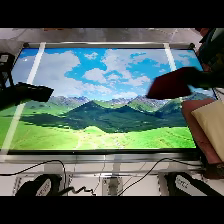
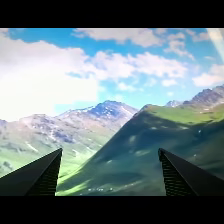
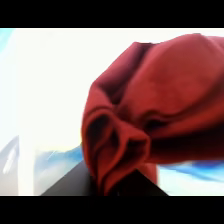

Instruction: Fold the clothes and pants, and hang the long-sleeved shirts on hangers.

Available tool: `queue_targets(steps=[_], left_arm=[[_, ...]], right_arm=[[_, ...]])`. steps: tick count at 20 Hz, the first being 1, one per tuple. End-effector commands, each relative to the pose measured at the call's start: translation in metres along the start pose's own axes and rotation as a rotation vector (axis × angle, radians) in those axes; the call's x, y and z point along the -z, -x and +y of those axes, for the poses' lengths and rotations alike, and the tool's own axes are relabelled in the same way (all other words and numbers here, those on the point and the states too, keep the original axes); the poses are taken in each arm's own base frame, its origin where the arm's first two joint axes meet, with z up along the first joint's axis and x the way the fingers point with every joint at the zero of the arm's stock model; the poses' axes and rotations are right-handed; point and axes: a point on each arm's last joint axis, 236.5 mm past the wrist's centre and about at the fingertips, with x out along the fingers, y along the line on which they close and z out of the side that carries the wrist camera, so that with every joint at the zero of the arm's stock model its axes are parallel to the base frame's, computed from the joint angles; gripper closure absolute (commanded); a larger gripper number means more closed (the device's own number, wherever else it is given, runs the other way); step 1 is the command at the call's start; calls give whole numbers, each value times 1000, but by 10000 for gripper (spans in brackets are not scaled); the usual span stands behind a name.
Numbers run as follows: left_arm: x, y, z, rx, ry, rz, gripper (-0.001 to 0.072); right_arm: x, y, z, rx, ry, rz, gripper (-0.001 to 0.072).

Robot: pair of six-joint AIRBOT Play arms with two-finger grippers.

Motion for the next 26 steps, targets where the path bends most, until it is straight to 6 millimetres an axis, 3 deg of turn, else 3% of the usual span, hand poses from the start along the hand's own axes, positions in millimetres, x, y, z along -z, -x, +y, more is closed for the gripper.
queue_targets(steps=[1, 4, 6, 8, 9, 11, 12, 14, 15, 16, 17, 18, 26], left_arm=[[1, 15, 15, -76, -52, 0, 11], [1, 15, 15, -75, -52, 0, 11], [1, 15, 15, -75, -52, 0, 11], [1, 14, 15, -75, -52, 0, 11], [1, 14, 15, -75, -52, 0, 11], [1, 14, 15, -75, -52, 0, 11], [1, 14, 15, -75, -52, 0, 11], [1, 14, 15, -75, -52, 0, 11], [1, 14, 15, -75, -52, 0, 11], [1, 14, 15, -75, -52, 0, 10], [1, 14, 15, -75, -52, 0, 10], [1, 14, 15, -75, -52, 0, 10], [1, 14, 15, -75, -52, 0, 11]], right_arm=[[-7, 134, -104, 395, -287, -199, 704], [60, 219, -167, 687, -509, -155, 703], [110, 261, -187, 833, -674, -93, 703], [129, 284, -195, 882, -779, -118, 690], [135, 290, -198, 896, -817, -130, 596], [139, 295, -199, 904, -902, -165, 209], [137, 292, -197, 887, -897, -166, 143], [126, 279, -190, 811, -877, -176, 190], [119, 272, -186, 764, -865, -185, 264], [111, 264, -179, 712, -846, -193, 414], [102, 256, -172, 675, -812, -195, 646], [94, 247, -164, 640, -746, -183, 703], [45, 161, -63, 465, -72, -66, 704]])
